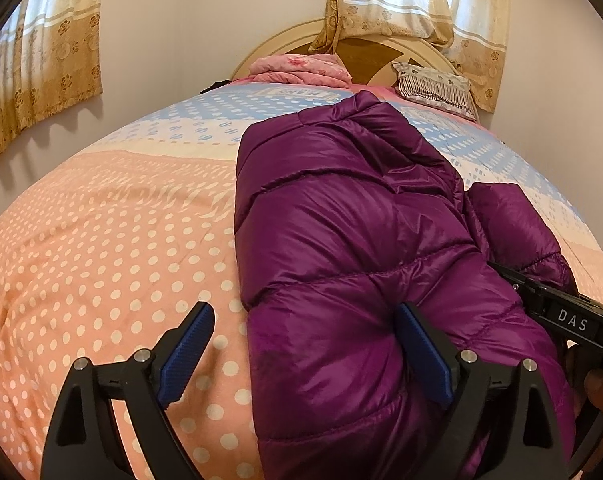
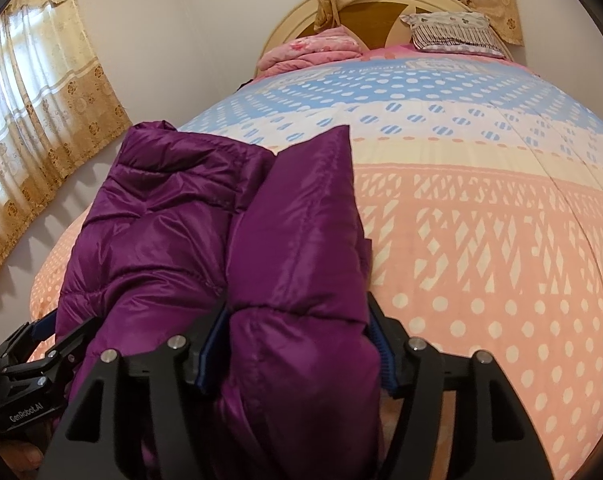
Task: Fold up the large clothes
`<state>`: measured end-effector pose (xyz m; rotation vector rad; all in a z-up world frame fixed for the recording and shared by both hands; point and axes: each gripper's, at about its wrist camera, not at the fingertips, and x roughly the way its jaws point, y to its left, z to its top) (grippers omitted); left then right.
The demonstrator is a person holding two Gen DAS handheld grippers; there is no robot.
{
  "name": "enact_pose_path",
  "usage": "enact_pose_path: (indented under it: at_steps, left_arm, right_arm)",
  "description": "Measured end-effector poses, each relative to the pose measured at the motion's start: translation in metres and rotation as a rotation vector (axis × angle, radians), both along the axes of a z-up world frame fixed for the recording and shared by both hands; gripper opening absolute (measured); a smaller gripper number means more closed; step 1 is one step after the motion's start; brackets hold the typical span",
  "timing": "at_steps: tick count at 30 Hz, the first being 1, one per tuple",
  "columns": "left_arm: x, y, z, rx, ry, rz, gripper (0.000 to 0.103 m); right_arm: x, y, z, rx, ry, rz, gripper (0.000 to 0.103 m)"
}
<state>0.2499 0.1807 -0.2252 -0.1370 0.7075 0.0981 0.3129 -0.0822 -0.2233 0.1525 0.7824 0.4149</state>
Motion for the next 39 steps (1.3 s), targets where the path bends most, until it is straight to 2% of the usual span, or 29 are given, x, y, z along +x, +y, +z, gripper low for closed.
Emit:
enact_pose_path:
  at_steps: [6,11,14,16,23,26,32,35,39]
  left_arm:
    - [0.0,0.001,0.002,0.01,0.004,0.002,0.092]
    - [-0.012,-0.001,0.022,0.077,0.0,0.038,0.092]
    - [-0.032,0.0,0.048,0.084,-0.06,0.04,0.092]
    - [-0.05,0.0,0.071,0.092,-0.101,0.051,0.092]
    - [-0.136,-0.005,0.152,0.114,-0.284,0.082,0.092]
    - [-0.167,-0.009,0.176,0.11,-0.362,0.087,0.092]
    - [-0.198,-0.012,0.204,0.084,-0.45,0.107,0.092]
    - [-0.203,-0.021,0.207,0.086,-0.483,0.087,0.092]
    - [-0.201,-0.026,0.205,0.107,-0.48,0.078,0.092]
  right_arm:
    - [0.002,0.0,0.002,-0.011,0.009,-0.003,0.069]
    - [-0.006,-0.01,0.024,-0.006,-0.008,-0.017,0.071]
    - [-0.024,-0.018,0.055,-0.018,-0.066,-0.031,0.072]
    - [-0.04,-0.025,0.074,-0.017,-0.106,-0.045,0.076]
    - [-0.127,-0.033,0.144,-0.066,-0.284,-0.07,0.081]
    - [-0.171,-0.033,0.17,-0.076,-0.376,-0.082,0.089]
    - [-0.21,-0.018,0.198,-0.156,-0.496,-0.084,0.091]
    - [-0.218,-0.018,0.203,-0.139,-0.52,-0.094,0.092]
    - [-0.216,-0.016,0.206,-0.145,-0.545,-0.089,0.092]
